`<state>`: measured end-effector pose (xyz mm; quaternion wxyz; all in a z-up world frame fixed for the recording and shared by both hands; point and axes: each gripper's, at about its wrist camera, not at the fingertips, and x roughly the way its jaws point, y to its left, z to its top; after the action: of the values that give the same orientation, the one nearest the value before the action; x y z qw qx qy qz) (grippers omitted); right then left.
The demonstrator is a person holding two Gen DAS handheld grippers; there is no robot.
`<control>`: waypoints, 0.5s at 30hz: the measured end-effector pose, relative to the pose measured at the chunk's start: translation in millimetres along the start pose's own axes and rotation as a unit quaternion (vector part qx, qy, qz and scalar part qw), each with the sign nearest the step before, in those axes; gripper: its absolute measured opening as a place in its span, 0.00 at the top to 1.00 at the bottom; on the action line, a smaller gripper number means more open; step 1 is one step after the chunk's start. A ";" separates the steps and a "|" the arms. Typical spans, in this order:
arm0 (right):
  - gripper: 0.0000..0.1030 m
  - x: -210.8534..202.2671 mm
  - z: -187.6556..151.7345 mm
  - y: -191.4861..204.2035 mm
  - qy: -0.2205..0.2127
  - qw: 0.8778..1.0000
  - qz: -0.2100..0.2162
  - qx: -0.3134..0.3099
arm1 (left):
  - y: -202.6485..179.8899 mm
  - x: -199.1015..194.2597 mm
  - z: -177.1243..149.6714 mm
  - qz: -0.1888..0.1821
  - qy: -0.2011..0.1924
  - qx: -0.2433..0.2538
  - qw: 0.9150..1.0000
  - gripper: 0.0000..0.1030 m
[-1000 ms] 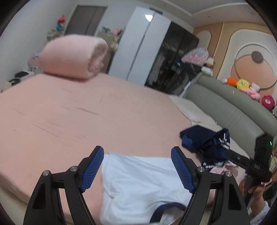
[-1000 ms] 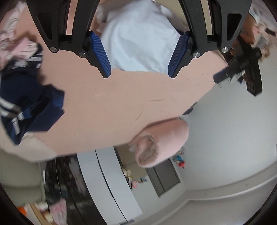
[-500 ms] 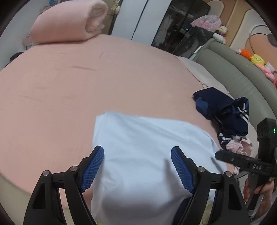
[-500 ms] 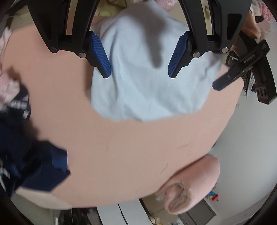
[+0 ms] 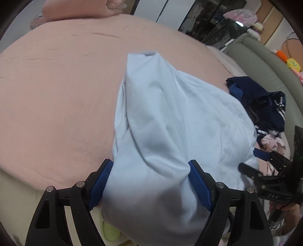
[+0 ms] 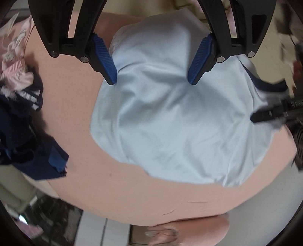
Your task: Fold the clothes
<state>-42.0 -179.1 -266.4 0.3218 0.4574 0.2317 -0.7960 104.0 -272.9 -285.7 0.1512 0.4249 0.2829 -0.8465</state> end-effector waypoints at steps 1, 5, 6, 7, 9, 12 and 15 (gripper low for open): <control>0.20 0.4 -2.8 1.4 -0.008 1.000 -0.002 -0.005 | -0.6 -1.1 0.2 0.000 -0.001 0.004 1.000 0.23; 0.12 3.7 -9.0 1.8 -0.019 1.000 -0.002 -0.007 | -7.5 -0.3 -0.4 0.021 -0.002 0.019 1.000 0.22; 0.10 5.2 -9.6 1.5 -0.018 1.000 -0.006 -0.005 | -9.9 -0.1 -0.9 0.028 -0.002 0.022 0.999 0.22; 0.06 5.8 -10.0 0.8 -0.017 1.000 -0.010 -0.001 | -11.9 -1.3 -1.1 0.034 -0.003 0.023 0.999 0.22; 0.05 3.2 -9.8 -1.1 -0.012 1.000 -0.012 0.011 | -15.6 -6.0 0.1 0.041 -0.004 0.019 0.999 0.22; 0.05 -12.4 -4.4 -7.4 -0.017 0.999 0.020 0.040 | -22.5 -15.6 5.7 0.028 -0.008 0.028 0.999 0.22; 0.05 -29.8 3.5 -18.6 -0.040 0.995 0.071 0.058 | -28.6 -27.7 14.9 0.013 -0.022 0.043 0.999 0.22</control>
<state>-46.4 -159.7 -237.2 0.3591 0.4583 0.1393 -0.8010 96.8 -258.8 -246.2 0.1501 0.4163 0.2369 -0.8649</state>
